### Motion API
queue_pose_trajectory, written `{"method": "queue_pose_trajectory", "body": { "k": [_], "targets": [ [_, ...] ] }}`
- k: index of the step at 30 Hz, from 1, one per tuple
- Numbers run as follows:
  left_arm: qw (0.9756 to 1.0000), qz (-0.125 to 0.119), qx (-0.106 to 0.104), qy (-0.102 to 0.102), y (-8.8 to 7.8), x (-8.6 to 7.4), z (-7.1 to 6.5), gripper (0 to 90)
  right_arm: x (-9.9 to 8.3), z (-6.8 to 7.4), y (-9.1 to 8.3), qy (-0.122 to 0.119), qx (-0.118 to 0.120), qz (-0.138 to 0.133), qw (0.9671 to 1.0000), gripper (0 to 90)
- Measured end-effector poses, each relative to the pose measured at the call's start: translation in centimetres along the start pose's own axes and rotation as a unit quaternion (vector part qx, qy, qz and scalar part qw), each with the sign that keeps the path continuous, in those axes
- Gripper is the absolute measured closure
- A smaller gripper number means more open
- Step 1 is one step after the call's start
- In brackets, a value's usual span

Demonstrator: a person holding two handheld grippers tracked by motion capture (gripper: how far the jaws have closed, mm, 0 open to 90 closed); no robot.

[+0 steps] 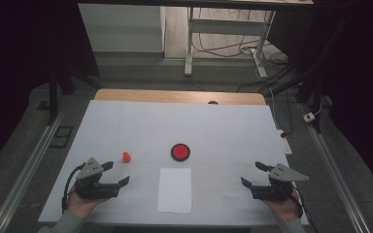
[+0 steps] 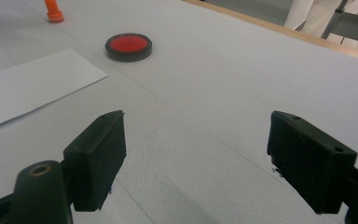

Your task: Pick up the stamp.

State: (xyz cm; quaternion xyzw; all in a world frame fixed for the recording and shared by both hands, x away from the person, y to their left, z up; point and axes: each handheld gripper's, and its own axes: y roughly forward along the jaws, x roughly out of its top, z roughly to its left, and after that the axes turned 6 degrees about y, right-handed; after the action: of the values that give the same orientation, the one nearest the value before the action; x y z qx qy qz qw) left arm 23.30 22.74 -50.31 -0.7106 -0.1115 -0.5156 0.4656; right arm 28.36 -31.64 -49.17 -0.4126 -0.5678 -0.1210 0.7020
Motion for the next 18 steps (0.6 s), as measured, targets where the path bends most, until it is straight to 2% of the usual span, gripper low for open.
{"method": "queue_pose_trajectory", "body": {
  "k": [8, 18],
  "targets": [
    [1.0, 0.001, -0.006, -0.002, 0.01, -0.06, 0.13, 16.3, -0.27, -0.19, 0.46, 0.005, 0.007, 0.011, 0.9999, 20.7],
    [1.0, 0.001, -0.003, 0.003, -0.06, 0.08, -0.03, 16.5, -0.26, -0.16, 0.48, 0.008, 0.005, 0.013, 0.9999, 22.3]
  ]
}}
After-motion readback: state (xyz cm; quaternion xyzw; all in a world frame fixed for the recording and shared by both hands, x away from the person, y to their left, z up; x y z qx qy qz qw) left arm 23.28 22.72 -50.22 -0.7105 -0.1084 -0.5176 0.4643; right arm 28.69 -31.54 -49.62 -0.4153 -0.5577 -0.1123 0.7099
